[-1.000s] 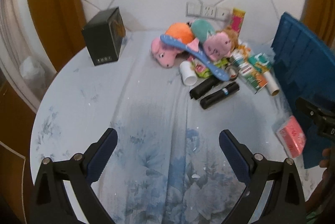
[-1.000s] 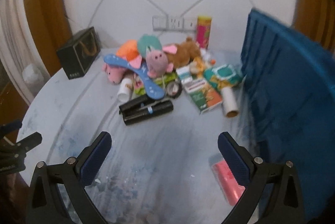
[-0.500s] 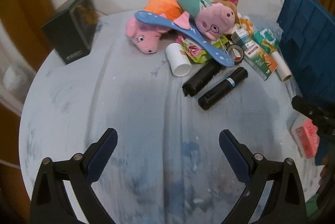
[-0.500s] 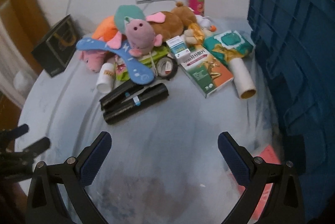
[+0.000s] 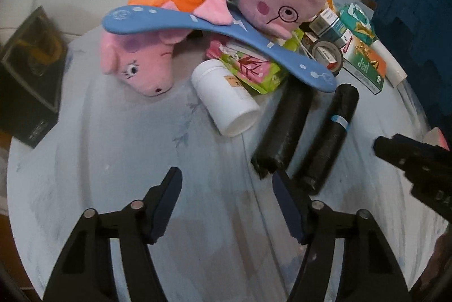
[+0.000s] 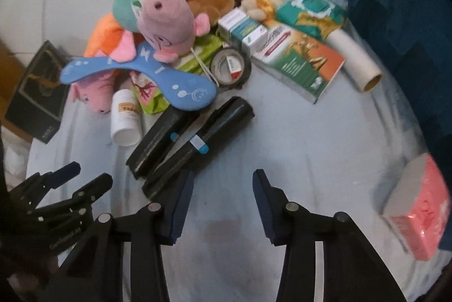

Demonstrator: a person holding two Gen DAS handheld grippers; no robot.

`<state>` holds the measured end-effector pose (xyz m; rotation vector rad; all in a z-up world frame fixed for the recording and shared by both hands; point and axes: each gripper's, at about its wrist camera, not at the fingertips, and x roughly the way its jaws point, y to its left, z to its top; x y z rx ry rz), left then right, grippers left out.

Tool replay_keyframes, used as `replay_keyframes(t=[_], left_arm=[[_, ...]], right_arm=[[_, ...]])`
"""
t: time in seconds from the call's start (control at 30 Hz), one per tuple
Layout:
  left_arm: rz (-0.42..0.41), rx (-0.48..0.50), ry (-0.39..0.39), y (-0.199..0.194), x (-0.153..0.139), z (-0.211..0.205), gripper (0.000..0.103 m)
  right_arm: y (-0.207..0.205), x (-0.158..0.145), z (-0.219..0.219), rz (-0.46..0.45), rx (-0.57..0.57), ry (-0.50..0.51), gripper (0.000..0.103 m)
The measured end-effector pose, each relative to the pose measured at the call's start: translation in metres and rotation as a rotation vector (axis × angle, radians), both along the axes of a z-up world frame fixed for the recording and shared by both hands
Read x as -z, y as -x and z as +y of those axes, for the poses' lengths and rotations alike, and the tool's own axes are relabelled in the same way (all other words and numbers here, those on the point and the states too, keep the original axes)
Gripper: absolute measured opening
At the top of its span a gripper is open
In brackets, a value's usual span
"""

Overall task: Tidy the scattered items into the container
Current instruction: 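Grasp one black trash-bag roll with the right tool while the left grasps the other roll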

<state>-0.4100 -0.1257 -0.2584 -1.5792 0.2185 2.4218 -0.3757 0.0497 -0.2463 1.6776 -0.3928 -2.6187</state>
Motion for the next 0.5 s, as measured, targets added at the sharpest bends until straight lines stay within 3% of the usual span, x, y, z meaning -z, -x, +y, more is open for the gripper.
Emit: replay_keyframes(t=[0.1, 0.17, 0.5], left_arm=[[-0.015, 0.014, -0.01, 0.009, 0.009, 0.001, 0.066], [-0.023, 0.018, -0.02, 0.015, 0.015, 0.002, 0.066], [-0.033, 0.058, -0.045, 0.013, 0.023, 0.017, 0.066]], right_arm=[[0.015, 0.012, -0.005, -0.008, 0.018, 0.026, 0.048], [0.026, 0.02, -0.011, -0.021, 0.011, 0.011, 0.063], [0.042, 0.039, -0.014, -0.092, -0.087, 0.038, 0.063]])
